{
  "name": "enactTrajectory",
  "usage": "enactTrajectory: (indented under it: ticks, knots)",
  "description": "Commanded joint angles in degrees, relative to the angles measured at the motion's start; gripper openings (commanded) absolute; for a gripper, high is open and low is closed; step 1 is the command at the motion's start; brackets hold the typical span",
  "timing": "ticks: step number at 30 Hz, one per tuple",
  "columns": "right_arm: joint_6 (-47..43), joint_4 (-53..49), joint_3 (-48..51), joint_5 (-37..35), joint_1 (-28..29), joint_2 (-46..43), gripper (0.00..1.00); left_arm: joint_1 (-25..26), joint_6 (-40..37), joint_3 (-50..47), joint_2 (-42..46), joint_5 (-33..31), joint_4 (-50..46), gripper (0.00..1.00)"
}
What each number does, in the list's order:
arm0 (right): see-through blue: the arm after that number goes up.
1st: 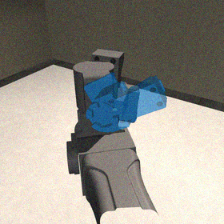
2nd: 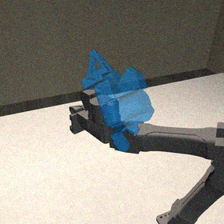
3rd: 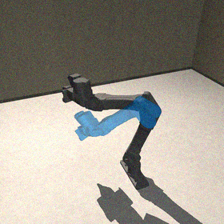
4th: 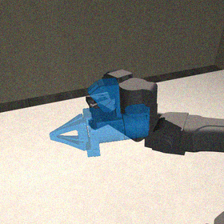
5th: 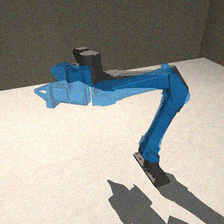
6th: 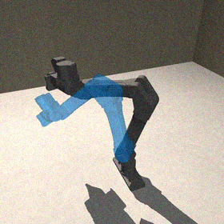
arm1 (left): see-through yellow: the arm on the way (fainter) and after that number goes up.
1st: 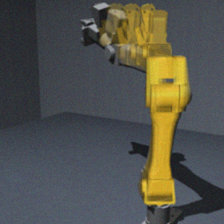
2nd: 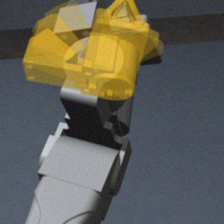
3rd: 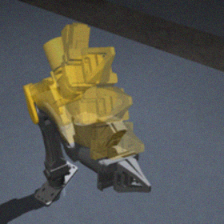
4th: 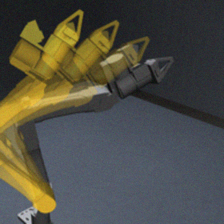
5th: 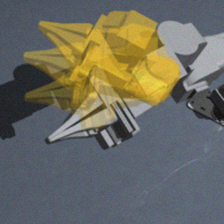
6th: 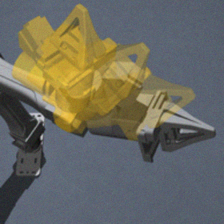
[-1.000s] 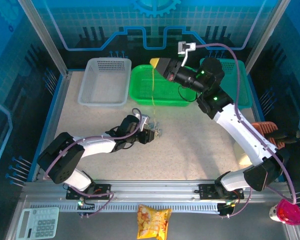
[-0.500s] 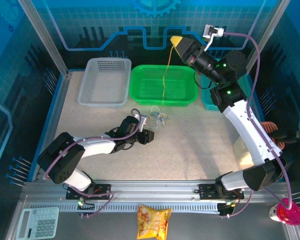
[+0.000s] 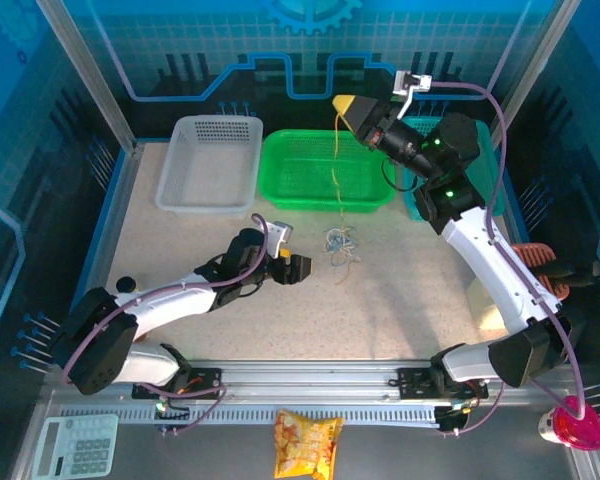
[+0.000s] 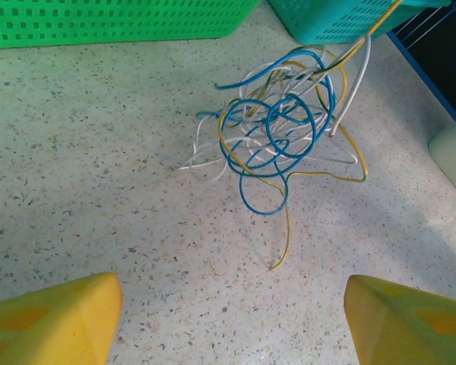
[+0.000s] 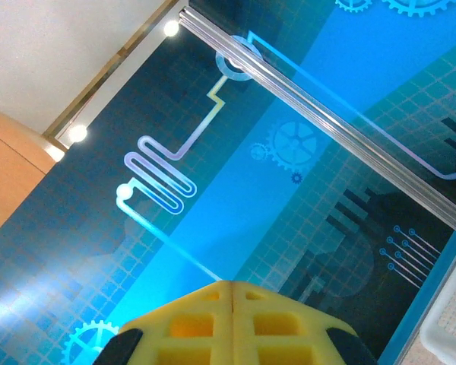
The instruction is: Untangle the cables
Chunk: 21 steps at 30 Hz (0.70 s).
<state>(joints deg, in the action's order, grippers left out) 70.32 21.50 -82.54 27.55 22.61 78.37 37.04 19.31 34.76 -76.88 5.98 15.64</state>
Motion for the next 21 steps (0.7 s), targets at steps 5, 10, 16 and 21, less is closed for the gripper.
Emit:
enactTrajectory:
  ticks: [5, 10, 16, 21]
  knots:
    - [-1.5, 0.5, -1.7, 0.9, 3.1, -1.5, 0.00, 0.8, -2.2, 3.7, -2.2, 2.4, -0.9, 0.80]
    - [-3.1, -0.9, -3.6, 0.4, 6.4, -0.3, 0.00, 1.7, -2.6, 5.8, -4.5, 2.4, -0.4, 0.81]
    - [-3.5, -1.2, -6.5, 0.5, 9.7, 1.9, 0.00, 1.8, -3.1, 5.5, -7.4, -2.1, 1.5, 0.80]
    - [-2.1, -0.9, -9.1, 0.9, 10.3, 3.0, 0.00, 1.9, -2.5, 4.2, -10.1, -4.6, 3.8, 0.47]
